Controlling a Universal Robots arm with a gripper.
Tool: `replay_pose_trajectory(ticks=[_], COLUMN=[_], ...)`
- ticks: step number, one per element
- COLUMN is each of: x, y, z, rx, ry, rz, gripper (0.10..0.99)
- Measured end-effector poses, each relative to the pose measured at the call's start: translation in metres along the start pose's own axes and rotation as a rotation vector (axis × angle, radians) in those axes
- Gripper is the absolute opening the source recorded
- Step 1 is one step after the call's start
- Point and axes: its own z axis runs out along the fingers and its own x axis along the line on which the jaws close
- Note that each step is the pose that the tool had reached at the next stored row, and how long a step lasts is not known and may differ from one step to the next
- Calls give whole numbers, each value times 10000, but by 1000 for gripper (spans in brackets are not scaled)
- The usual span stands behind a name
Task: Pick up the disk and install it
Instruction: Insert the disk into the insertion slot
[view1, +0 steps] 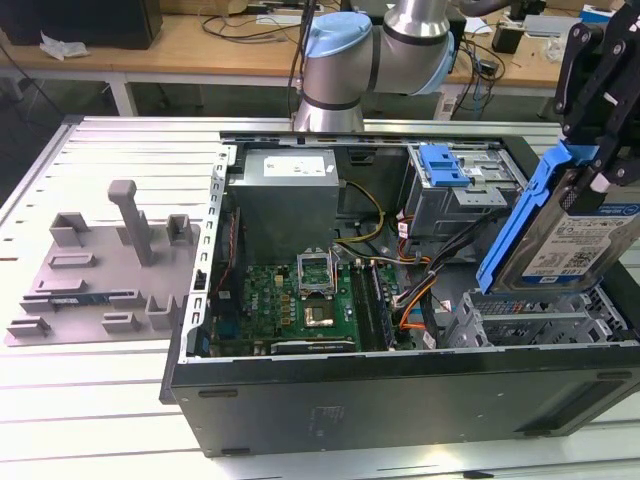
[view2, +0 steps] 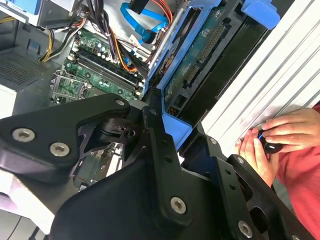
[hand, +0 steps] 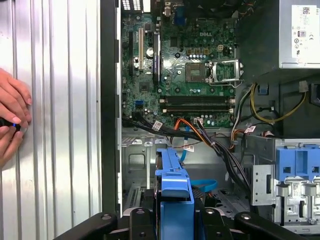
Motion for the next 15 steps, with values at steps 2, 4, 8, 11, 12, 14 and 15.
replay_pose_trajectory(ticks=[2, 4, 8, 11, 12, 14, 15], x=[6, 10, 20, 28, 31, 35, 36], y=[0, 0, 0, 0, 0, -1, -1], z=[14, 26, 45, 58, 63, 82, 87], rx=[0, 0, 0, 0, 0, 0, 0], ry=[1, 0, 1, 0, 0, 0, 1], rz=[0, -1, -3, -4, -5, -7, -10], gripper=[365, 365, 365, 365, 365, 365, 365])
